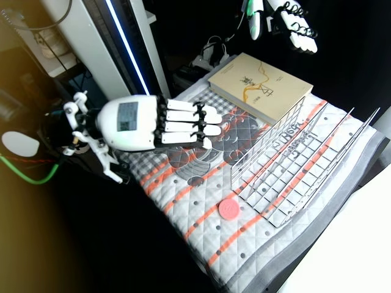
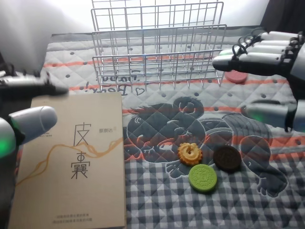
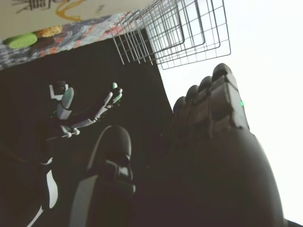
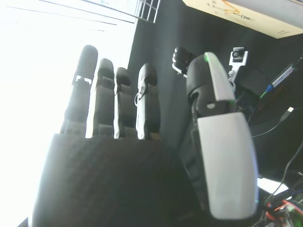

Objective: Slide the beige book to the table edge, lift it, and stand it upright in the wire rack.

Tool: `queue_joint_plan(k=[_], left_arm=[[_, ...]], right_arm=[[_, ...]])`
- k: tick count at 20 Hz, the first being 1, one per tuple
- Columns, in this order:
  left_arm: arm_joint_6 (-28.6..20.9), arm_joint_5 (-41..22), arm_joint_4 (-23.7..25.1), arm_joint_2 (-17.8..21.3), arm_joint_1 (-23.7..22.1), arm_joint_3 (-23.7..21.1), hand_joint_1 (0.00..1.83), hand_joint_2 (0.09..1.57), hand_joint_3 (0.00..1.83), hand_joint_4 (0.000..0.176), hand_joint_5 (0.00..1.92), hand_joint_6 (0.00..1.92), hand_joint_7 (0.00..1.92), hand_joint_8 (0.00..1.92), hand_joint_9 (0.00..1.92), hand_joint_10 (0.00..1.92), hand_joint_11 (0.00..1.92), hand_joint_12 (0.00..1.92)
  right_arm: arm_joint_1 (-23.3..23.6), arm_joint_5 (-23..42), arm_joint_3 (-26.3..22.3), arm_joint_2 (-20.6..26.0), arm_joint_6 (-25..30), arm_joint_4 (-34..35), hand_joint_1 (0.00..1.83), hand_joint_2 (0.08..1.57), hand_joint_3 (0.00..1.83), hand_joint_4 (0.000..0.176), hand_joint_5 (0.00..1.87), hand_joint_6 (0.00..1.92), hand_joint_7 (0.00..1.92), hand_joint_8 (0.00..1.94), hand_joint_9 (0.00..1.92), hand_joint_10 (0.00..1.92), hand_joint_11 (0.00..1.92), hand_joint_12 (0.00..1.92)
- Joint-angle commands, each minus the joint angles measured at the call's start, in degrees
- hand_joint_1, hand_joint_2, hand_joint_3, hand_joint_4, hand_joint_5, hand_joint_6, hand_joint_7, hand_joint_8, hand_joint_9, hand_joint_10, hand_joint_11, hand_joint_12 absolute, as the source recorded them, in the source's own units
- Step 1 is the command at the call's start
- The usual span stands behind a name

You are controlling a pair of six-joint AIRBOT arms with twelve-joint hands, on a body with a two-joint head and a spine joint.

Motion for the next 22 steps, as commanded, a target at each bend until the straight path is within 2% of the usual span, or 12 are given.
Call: queue_joint_plan(k=[1, 4, 6, 9, 11, 12, 15, 16, 17, 20, 21, 22], left_arm=[[-0.2, -7.1, -0.3, -0.1, 0.0, 0.0, 0.0, 1.38, 0.01, 0.043, 0.61, 0.01, 0.52, 0.0, 0.44, 0.02, 0.11, 0.57], [-0.2, -8.6, -1.8, -0.1, 1.6, -0.3, 0.0, 1.38, 0.0, 0.051, 0.59, 0.0, 0.51, 0.01, 0.43, 0.01, 0.12, 0.58], [-0.2, -9.9, -3.0, 0.0, 2.6, -0.5, 0.0, 1.4, 0.0, 0.055, 0.56, 0.0, 0.49, 0.0, 0.41, 0.0, 0.04, 0.72], [-0.8, -12.7, -4.8, 0.2, 4.6, -1.0, 0.0, 1.39, 0.0, 0.077, 0.5, 0.0, 0.44, 0.0, 0.36, 0.0, 0.0, 0.61], [-1.6, -15.6, -6.0, 0.7, 6.2, -1.4, 0.0, 1.36, 0.0, 0.131, 0.45, 0.0, 0.4, 0.0, 0.31, 0.0, 0.0, 0.51], [-1.9, -17.0, -6.6, 0.9, 7.0, -1.6, 0.0, 1.36, 0.0, 0.113, 0.4, 0.0, 0.3, 0.0, 0.24, 0.0, 0.0, 0.48], [-3.0, -21.8, -8.3, 1.6, 9.9, -2.6, 0.0, 1.3, 0.0, 0.14, 0.16, 0.0, 0.02, 0.0, 0.02, 0.0, 0.0, 0.03], [-3.7, -23.1, -8.7, 1.7, 11.0, -2.8, 0.0, 1.28, 0.0, 0.163, 0.05, 0.0, 0.0, 0.0, 0.0, 0.0, 0.0, 0.01], [-5.0, -24.4, -9.1, 1.9, 12.3, -2.9, 0.0, 1.27, 0.0, 0.173, 0.01, 0.0, 0.0, 0.0, 0.0, 0.0, 0.0, 0.0], [-9.7, -27.6, -10.7, 2.2, 15.5, -2.8, 0.0, 1.24, 0.0, 0.176, 0.0, 0.0, 0.0, 0.0, 0.0, 0.0, 0.0, 0.0], [-11.5, -29.3, -12.2, 2.1, 17.1, -2.6, 0.0, 1.23, 0.0, 0.176, 0.0, 0.0, 0.0, 0.0, 0.0, 0.0, 0.0, 0.0], [-11.8, -29.7, -12.5, 2.1, 17.8, -2.7, 0.0, 1.23, 0.0, 0.176, 0.0, 0.0, 0.0, 0.0, 0.0, 0.0, 0.0, 0.0]], right_arm=[[1.6, 4.8, 0.5, -0.7, 0.9, 0.5, 0.04, 1.38, 0.0, 0.0, 0.28, 0.0, 0.34, 0.0, 0.36, 0.0, 0.19, 0.5], [5.1, 0.9, 2.3, -2.9, 4.7, -5.9, 0.0, 1.35, 0.0, 0.0, 0.3, 0.0, 0.38, 0.0, 0.45, 0.01, 0.29, 0.57], [8.1, -2.5, 3.1, -4.4, 7.3, -12.0, 0.0, 1.31, 0.0, 0.0, 0.3, 0.0, 0.36, 0.0, 0.5, 0.01, 0.49, 0.62], [11.9, -5.8, 5.0, -7.3, 14.2, -21.9, 0.0, 1.34, 0.0, 0.0, 0.34, 0.0, 0.34, 0.0, 0.38, 0.0, 0.38, 0.29], [14.1, -7.8, 6.0, -9.1, 18.4, -29.1, 0.0, 1.33, 0.0, 0.0, 0.3, 0.0, 0.3, 0.0, 0.28, 0.0, 0.27, 0.23], [15.0, -8.5, 6.3, -9.7, 19.9, -32.0, 0.0, 1.32, 0.0, 0.0, 0.28, 0.0, 0.26, 0.0, 0.24, 0.0, 0.23, 0.22], [17.1, -10.1, 7.3, -11.9, 24.7, -39.8, 0.0, 1.29, 0.0, 0.0, 0.19, 0.0, 0.16, 0.0, 0.16, 0.0, 0.13, 0.17], [17.5, -10.3, 7.5, -12.4, 25.7, -41.4, 0.0, 1.29, 0.0, 0.0, 0.19, 0.0, 0.15, 0.0, 0.14, 0.0, 0.09, 0.16], [17.8, -10.6, 7.8, -13.1, 26.7, -43.1, 0.0, 1.29, 0.0, 0.0, 0.19, 0.0, 0.15, 0.0, 0.14, 0.0, 0.1, 0.17], [18.2, -10.9, 8.7, -14.8, 28.7, -45.9, 0.0, 1.3, 0.0, 0.0, 0.16, 0.0, 0.14, 0.01, 0.14, 0.01, 0.13, 0.19], [18.6, -10.9, 9.3, -16.0, 30.4, -48.1, 0.0, 1.32, 0.0, 0.0, 0.17, 0.0, 0.15, 0.0, 0.16, 0.0, 0.07, 0.43], [18.7, -10.9, 9.6, -16.4, 31.2, -49.0, 0.0, 1.32, 0.0, 0.0, 0.17, 0.0, 0.15, 0.0, 0.16, 0.0, 0.07, 0.43]])
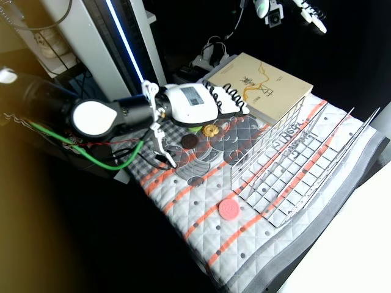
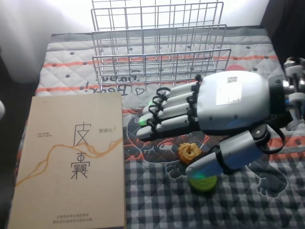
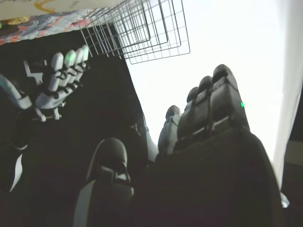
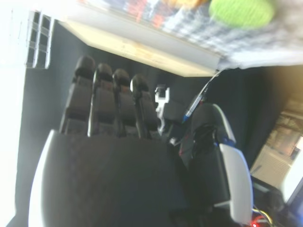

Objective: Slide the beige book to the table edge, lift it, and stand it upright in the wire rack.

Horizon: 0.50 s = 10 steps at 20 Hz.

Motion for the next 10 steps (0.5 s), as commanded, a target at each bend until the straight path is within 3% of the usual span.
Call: queue_joint_plan(k=[1, 10], left_arm=[[-0.8, -8.4, -0.5, 0.4, 0.0, 0.2, 0.0, 1.23, 0.0, 0.176, 0.0, 0.0, 0.0, 0.0, 0.0, 0.0, 0.0, 0.0], [-4.2, -8.0, -0.3, 0.2, 0.3, 1.1, 0.0, 1.25, 0.0, 0.176, 0.0, 0.0, 0.0, 0.0, 0.0, 0.0, 0.0, 0.0]], right_arm=[[0.9, 3.6, 0.1, -0.7, 1.2, 2.4, 0.0, 1.33, 0.0, 0.0, 0.18, 0.0, 0.15, 0.0, 0.16, 0.0, 0.03, 0.54], [1.0, 3.3, 1.4, -3.7, 5.9, -4.8, 0.0, 1.38, 0.0, 0.0, 0.23, 0.0, 0.19, 0.0, 0.2, 0.0, 0.07, 0.38]])
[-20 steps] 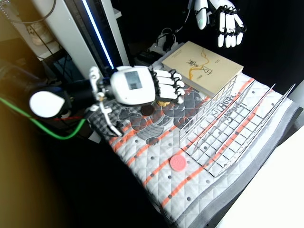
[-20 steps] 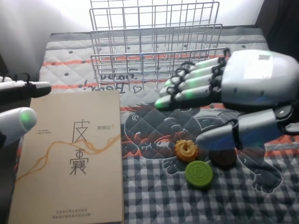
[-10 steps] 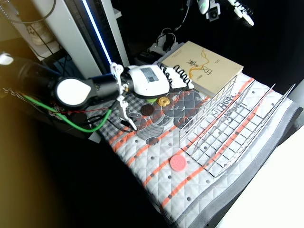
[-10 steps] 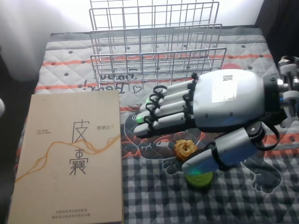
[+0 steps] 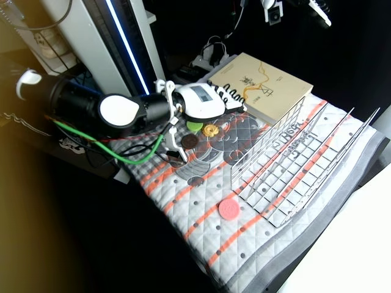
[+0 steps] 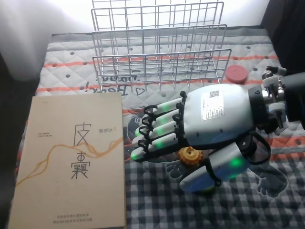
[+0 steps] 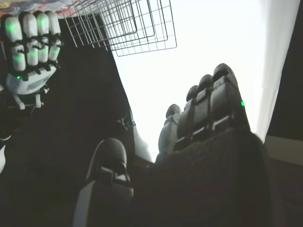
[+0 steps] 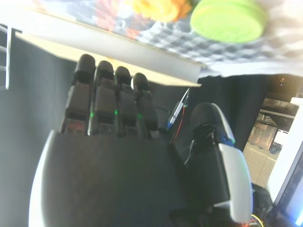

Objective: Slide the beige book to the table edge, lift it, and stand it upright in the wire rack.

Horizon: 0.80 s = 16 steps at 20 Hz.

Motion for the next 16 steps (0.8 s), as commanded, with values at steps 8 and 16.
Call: queue_joint_plan(k=[8, 16], left_arm=[[-2.0, -6.8, 0.9, 0.2, -0.2, 0.7, 0.0, 1.25, 0.0, 0.176, 0.01, 0.0, 0.0, 0.0, 0.0, 0.0, 0.0, 0.0], [-4.1, -5.3, 1.3, -0.2, -0.2, 1.4, 0.0, 1.28, 0.01, 0.176, 0.02, 0.0, 0.0, 0.0, 0.0, 0.0, 0.0, 0.0]], right_arm=[[0.6, 1.7, 3.5, -5.1, 0.5, 3.0, 0.0, 1.31, 0.0, 0.0, 0.22, 0.0, 0.2, 0.01, 0.21, 0.0, 0.13, 0.32], [1.0, 1.1, 6.8, -9.0, 0.5, 4.0, 0.0, 1.31, 0.0, 0.0, 0.21, 0.01, 0.19, 0.01, 0.21, 0.01, 0.13, 0.34]])
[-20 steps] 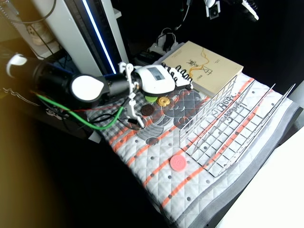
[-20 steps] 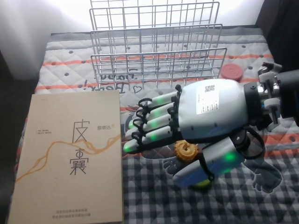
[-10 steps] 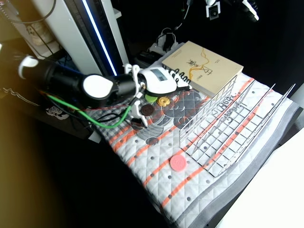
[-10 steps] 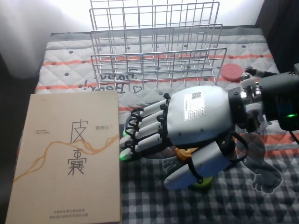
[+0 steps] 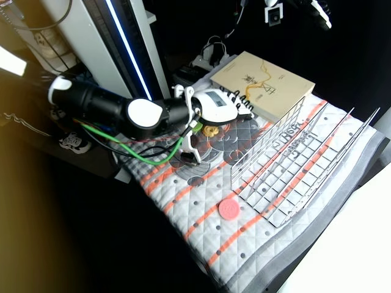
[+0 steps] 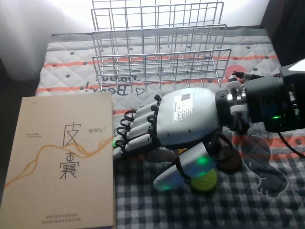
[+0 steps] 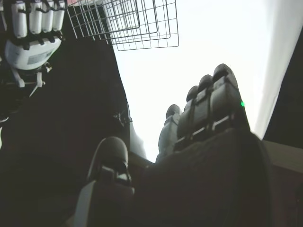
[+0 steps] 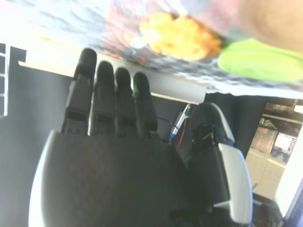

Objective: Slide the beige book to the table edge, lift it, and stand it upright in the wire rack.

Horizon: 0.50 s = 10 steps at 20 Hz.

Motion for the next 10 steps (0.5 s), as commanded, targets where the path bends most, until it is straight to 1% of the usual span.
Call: queue_joint_plan(k=[1, 3, 4, 5, 6, 7, 8, 10], left_arm=[[-1.1, -5.4, -0.7, -0.5, -0.2, 0.8, 0.0, 1.28, 0.01, 0.176, 0.0, 0.0, 0.0, 0.0, 0.0, 0.0, 0.0, 0.0], [-4.6, -3.8, -1.0, -1.6, -0.2, 2.2, 0.0, 1.28, 0.0, 0.176, 0.01, 0.0, 0.0, 0.0, 0.0, 0.0, 0.0, 0.0], [-8.4, -2.9, -1.1, -2.6, 0.0, 3.7, 0.0, 1.28, 0.0, 0.176, 0.02, 0.01, 0.0, 0.0, 0.0, 0.0, 0.0, 0.0], [-11.1, -2.2, -1.1, -3.4, 0.2, 4.7, 0.0, 1.28, 0.0, 0.176, 0.02, 0.01, 0.0, 0.0, 0.0, 0.0, 0.0, 0.0], [-13.7, -1.7, -1.1, -4.0, 0.4, 5.7, 0.0, 1.28, 0.01, 0.176, 0.02, 0.01, 0.0, 0.0, 0.0, 0.0, 0.0, 0.0], [-15.5, -1.6, -1.2, -4.5, 0.6, 6.4, 0.01, 1.29, 0.0, 0.176, 0.04, 0.01, 0.0, 0.0, 0.0, 0.0, 0.0, 0.0], [-15.5, -1.6, -1.3, -4.4, 0.6, 6.4, 0.03, 1.29, 0.0, 0.176, 0.05, 0.01, 0.0, 0.0, 0.0, 0.0, 0.0, 0.0], [-15.5, -2.3, -1.5, -4.2, 0.6, 6.5, 0.1, 1.3, 0.0, 0.176, 0.05, 0.01, 0.0, 0.0, 0.0, 0.0, 0.0, 0.0]], right_arm=[[1.0, 2.9, 0.0, -0.3, 0.1, 3.5, 0.0, 1.3, 0.0, 0.0, 0.21, 0.01, 0.19, 0.01, 0.21, 0.01, 0.11, 0.33], [1.3, 2.9, 0.1, -0.5, 0.1, 3.5, 0.0, 1.3, 0.0, 0.0, 0.2, 0.0, 0.18, 0.0, 0.2, 0.01, 0.12, 0.34], [1.5, 2.9, 0.2, -0.6, 0.1, 3.5, 0.0, 1.3, 0.0, 0.0, 0.2, 0.0, 0.18, 0.0, 0.2, 0.01, 0.11, 0.34], [1.7, 2.9, 0.3, -0.8, 0.1, 3.5, 0.0, 1.3, 0.0, 0.0, 0.2, 0.0, 0.18, 0.0, 0.2, 0.01, 0.11, 0.34], [1.8, 2.9, 0.5, -1.0, 0.1, 3.5, 0.0, 1.3, 0.0, 0.0, 0.21, 0.0, 0.19, 0.0, 0.22, 0.0, 0.08, 0.47], [2.3, 2.9, 0.6, -1.3, 0.1, 3.5, 0.0, 1.32, 0.0, 0.0, 0.22, 0.0, 0.2, 0.0, 0.22, 0.0, 0.04, 0.67], [2.4, 2.9, 0.6, -1.4, 0.1, 3.5, 0.0, 1.31, 0.0, 0.0, 0.2, 0.0, 0.18, 0.0, 0.19, 0.0, 0.01, 0.73], [2.4, 2.9, 0.9, -2.2, 0.0, 3.6, 0.0, 1.31, 0.0, 0.0, 0.19, 0.0, 0.18, 0.0, 0.2, 0.0, 0.0, 0.76]])
